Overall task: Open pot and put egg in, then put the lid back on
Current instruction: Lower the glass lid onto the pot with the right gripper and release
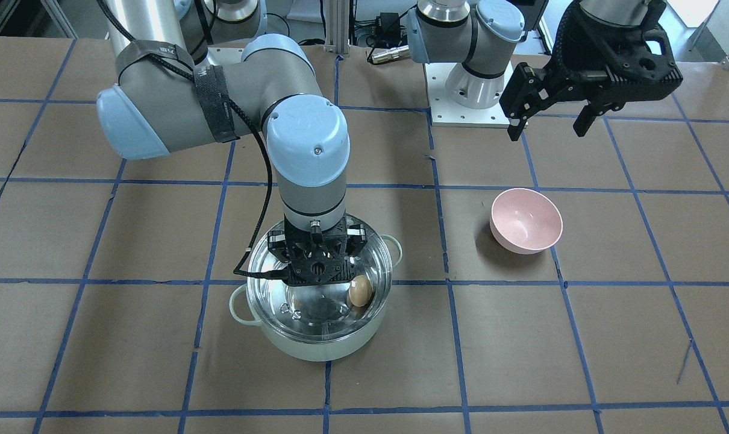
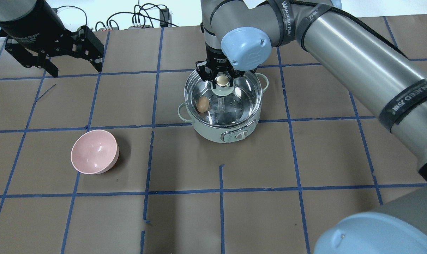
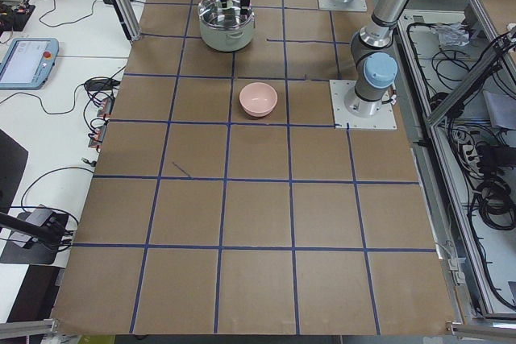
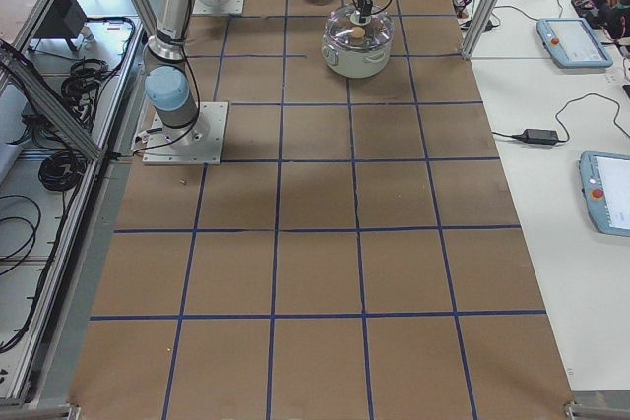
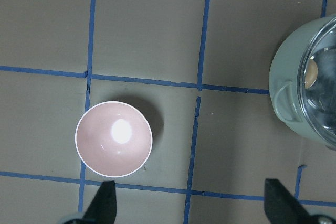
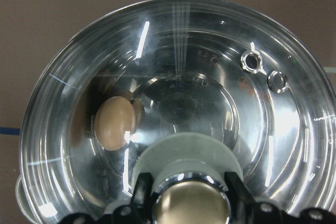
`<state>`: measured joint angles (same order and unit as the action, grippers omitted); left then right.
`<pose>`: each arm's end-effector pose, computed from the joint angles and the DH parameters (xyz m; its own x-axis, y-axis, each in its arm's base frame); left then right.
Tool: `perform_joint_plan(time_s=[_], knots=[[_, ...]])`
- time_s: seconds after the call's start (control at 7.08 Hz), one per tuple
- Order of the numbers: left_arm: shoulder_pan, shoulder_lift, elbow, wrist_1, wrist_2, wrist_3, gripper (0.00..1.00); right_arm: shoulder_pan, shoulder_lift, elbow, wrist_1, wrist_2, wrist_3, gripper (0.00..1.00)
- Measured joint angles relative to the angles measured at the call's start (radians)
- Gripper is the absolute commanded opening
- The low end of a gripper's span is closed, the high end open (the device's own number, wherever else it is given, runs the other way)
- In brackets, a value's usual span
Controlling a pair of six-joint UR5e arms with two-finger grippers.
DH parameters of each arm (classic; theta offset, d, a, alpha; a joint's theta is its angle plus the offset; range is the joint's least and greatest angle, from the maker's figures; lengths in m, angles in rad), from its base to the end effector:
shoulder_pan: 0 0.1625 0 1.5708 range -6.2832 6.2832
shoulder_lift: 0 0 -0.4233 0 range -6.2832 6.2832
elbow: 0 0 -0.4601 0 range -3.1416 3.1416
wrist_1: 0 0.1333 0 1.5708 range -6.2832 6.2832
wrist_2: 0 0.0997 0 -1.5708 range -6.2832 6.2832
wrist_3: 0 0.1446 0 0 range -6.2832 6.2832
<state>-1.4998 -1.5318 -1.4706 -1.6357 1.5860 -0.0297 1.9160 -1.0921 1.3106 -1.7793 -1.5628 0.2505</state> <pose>-0.0918 -0.5572 0.5125 -0.9947 -0.1016 -0.0130 -0.1003 0.9922 -0.0746 0.3777 -0.6531 0.2929 -0.9955 -0.0945 -0.0053 -0.0945 0.9955 0.0117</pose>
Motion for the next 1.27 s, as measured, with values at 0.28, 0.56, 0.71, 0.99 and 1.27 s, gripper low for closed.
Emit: perform_joint_plan(time_s=[0.28, 0.56, 0.71, 0.99, 1.27], knots=[[0.0, 0.001, 0.0, 0.001, -0.001, 0.002, 1.0, -0.002, 0.0, 0.003, -0.002, 0.001, -0.013, 0.08], [-0.001, 0.001, -0.004, 0.001, -0.003, 0.0, 1.0, -0.003, 0.0, 0.004, -0.003, 0.001, -0.013, 0.09], [-0.001, 0.001, -0.005, 0.001, -0.003, -0.001, 1.0, -0.003, 0.001, 0.004, -0.003, 0.0, -0.012, 0.1], [-0.001, 0.0, -0.01, 0.001, -0.007, -0.001, 1.0, -0.005, 0.004, 0.005, -0.003, 0.0, -0.009, 0.13], [-0.001, 0.001, -0.01, 0.002, -0.006, -0.001, 1.0, -0.007, 0.006, 0.005, -0.003, 0.0, -0.001, 0.53]])
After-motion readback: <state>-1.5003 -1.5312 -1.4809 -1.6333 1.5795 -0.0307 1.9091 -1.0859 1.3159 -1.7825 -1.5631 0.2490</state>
